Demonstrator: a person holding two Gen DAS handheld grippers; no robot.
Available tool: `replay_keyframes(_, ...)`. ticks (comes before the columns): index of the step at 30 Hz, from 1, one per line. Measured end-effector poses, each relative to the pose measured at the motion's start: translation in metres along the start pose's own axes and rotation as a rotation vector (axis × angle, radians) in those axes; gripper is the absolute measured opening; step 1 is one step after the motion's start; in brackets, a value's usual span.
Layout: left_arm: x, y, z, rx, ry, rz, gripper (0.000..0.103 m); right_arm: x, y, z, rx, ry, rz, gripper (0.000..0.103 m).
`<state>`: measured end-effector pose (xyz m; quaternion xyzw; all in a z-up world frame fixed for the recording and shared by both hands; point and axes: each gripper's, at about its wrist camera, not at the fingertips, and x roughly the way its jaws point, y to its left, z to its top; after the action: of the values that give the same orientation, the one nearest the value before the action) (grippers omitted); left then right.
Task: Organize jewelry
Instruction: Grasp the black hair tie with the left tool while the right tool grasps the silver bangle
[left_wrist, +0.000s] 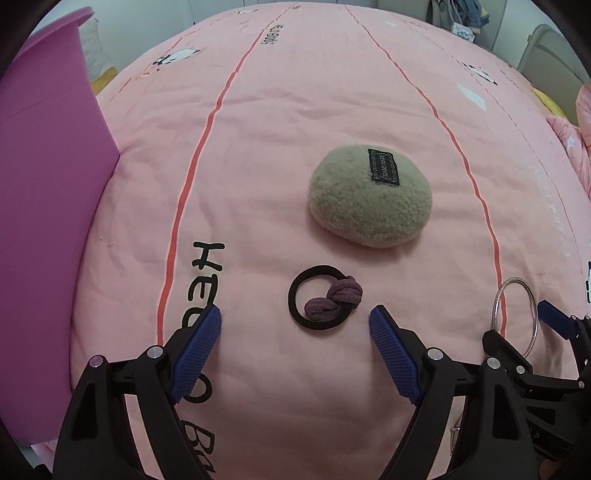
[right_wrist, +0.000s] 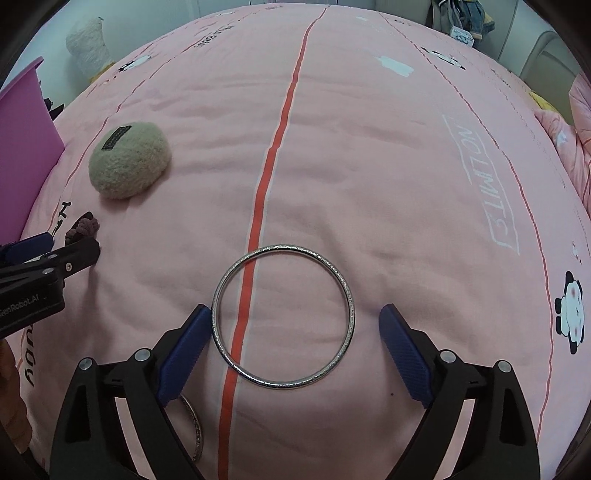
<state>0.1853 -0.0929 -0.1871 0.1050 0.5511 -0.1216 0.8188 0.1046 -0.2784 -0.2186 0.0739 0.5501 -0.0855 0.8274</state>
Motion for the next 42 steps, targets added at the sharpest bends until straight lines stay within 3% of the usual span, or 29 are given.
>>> replay_keyframes(8,0.017,0.001,0.003,-0.008,-0.017,0.006,0.097,0.001,0.002,-0.003,0.002,-0.026,-0.025,0.091)
replay_keyframes(14,0.019,0.0,-0.001,-0.008,-0.055,0.008,0.095,0.001,0.008,-0.004,-0.015,-0.042,-0.051,0.09)
replay_keyframes(19,0.009,-0.009,-0.007,0.033,-0.076,-0.002,0.068,-0.001,0.009,-0.003,-0.02,-0.037,-0.046,0.086)
replay_keyframes(23,0.005,-0.022,-0.011,0.091,-0.104,0.029,0.054,-0.003,0.011,-0.006,-0.017,-0.06,-0.032,0.081)
replay_keyframes(26,0.001,-0.026,-0.012,0.096,-0.11,0.023,0.036,-0.008,0.011,-0.009,-0.026,-0.078,-0.024,0.071)
replay_keyframes(28,-0.002,-0.027,-0.01,0.102,-0.108,0.028,0.019,-0.011,0.012,-0.009,-0.026,-0.079,-0.02,0.071)
replay_keyframes(42,-0.034,-0.022,-0.027,0.094,-0.111,0.018,0.018,-0.034,-0.01,-0.017,0.087,-0.067,0.056,0.071)
